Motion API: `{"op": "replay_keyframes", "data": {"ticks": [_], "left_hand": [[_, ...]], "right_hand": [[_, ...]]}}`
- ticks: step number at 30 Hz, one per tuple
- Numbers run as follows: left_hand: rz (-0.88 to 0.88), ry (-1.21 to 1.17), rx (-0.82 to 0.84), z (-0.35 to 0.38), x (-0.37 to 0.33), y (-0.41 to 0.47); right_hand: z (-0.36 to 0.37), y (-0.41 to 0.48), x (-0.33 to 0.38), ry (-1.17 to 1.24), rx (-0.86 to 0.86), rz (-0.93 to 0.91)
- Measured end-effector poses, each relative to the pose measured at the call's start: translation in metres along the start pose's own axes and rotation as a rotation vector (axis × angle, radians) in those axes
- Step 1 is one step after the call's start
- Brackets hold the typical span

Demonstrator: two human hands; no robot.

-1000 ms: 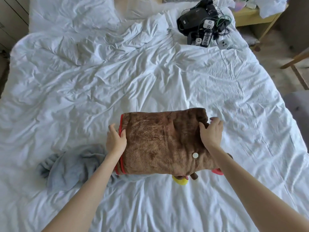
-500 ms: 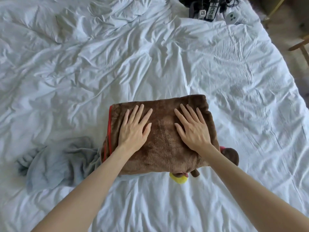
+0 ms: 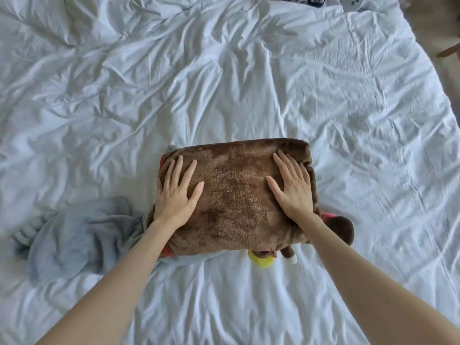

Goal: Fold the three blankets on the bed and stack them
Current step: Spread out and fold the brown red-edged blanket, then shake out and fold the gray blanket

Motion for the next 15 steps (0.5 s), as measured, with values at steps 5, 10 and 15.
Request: {"op": "replay_keyframes", "data": {"ticks": [5, 10, 15], "left_hand": [[-0.017, -0.330, 0.014, -0.037, -0.001, 0.008], [0.019, -0.540, -0.190, -0.091, 0.014, -0.007], [-0.044, -0.512, -0.220, -0.097, 0.070, -0.053]], "right_hand": [[-0.023, 0.006, 0.016, 0.142, 0.001, 0.074], [-0.041, 0.001, 0.070, 0.193, -0.115, 0.025], [-0.016, -0.024, 0.155, 0.188, -0.099, -0.100]]}}
Point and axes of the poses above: each hand's wrist, its own y-axis towards the middle knuckle, its own z-axis out of the palm, x = y × z, the point moved 6 cm from there along y, towards the middle knuckle, and after that the axes turned 2 degrees about x, right-handed, at the moved point
